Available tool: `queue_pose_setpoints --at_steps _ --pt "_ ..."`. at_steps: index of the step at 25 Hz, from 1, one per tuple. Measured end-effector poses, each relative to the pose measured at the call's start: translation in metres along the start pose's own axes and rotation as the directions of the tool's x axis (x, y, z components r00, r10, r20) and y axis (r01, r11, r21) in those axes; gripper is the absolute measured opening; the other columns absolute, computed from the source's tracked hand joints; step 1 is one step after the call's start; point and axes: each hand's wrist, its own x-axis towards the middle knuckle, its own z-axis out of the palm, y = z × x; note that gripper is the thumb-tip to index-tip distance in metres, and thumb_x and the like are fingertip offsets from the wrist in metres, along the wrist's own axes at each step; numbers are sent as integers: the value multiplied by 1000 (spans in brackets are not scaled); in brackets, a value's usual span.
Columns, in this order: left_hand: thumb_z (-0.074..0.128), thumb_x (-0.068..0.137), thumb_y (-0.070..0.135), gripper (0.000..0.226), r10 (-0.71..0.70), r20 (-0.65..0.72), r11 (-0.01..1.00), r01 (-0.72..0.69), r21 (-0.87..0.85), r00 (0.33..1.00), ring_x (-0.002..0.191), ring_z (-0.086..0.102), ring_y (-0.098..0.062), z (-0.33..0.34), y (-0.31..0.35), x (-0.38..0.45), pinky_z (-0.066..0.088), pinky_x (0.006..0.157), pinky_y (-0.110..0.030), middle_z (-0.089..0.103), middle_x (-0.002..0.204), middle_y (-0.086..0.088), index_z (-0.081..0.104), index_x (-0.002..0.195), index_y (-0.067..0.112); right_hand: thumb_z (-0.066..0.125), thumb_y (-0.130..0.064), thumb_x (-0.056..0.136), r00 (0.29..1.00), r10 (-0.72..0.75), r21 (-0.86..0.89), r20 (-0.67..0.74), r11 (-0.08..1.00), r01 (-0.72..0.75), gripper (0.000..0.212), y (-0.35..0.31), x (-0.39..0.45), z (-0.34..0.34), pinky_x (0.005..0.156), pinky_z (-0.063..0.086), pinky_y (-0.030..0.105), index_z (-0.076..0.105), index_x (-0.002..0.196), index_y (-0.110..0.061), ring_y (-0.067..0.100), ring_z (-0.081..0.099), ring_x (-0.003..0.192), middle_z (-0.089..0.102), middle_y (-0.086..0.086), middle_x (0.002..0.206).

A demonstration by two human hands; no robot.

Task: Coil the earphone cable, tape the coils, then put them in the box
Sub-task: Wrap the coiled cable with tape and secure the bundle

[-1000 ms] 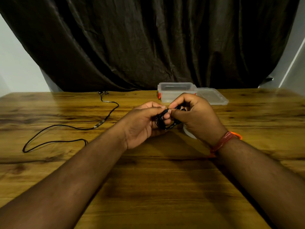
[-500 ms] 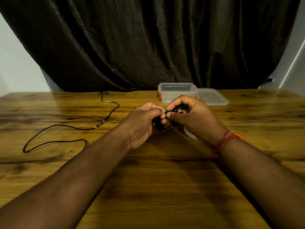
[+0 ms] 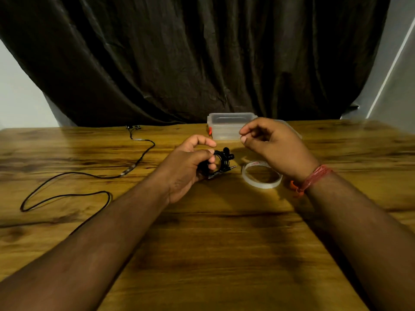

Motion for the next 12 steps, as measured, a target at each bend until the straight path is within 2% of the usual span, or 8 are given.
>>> queue_pose_setpoints --at_steps 4,7,10,12 --pt "36 99 1 30 -2 -26 999 3 36 1000 63 50 -9 0 -1 0 45 68 -28 53 70 0 62 92 13 67 -22 88 998 -36 -343 -46 939 18 7 7 6 -24 81 52 30 67 94 -26 9 62 85 66 -9 87" --pt "34 98 -1 31 -2 -72 1000 0 -27 997 62 50 -11 2 -1 0 44 66 -28 52 69 -2 63 92 9 65 -20 89 994 71 -531 86 847 -15 6 9 5 -29 76 46 25 67 91 -26 11 61 87 66 -8 88" --pt "36 97 -2 28 24 -139 995 -37 -92 990 63 51 -12 -1 0 4 45 62 -24 54 70 -4 63 97 3 65 -24 90 952 161 -508 260 861 -7 6 6 0 -27 65 46 15 68 85 -27 4 65 81 69 -12 82" --pt "38 98 1 27 47 -149 992 -64 -109 988 66 50 -13 -2 -1 5 45 63 -24 55 73 -5 65 96 3 69 -32 85 902 206 -484 380 875 4 5 2 -4 -26 65 50 17 70 83 -27 2 66 78 71 -12 80"
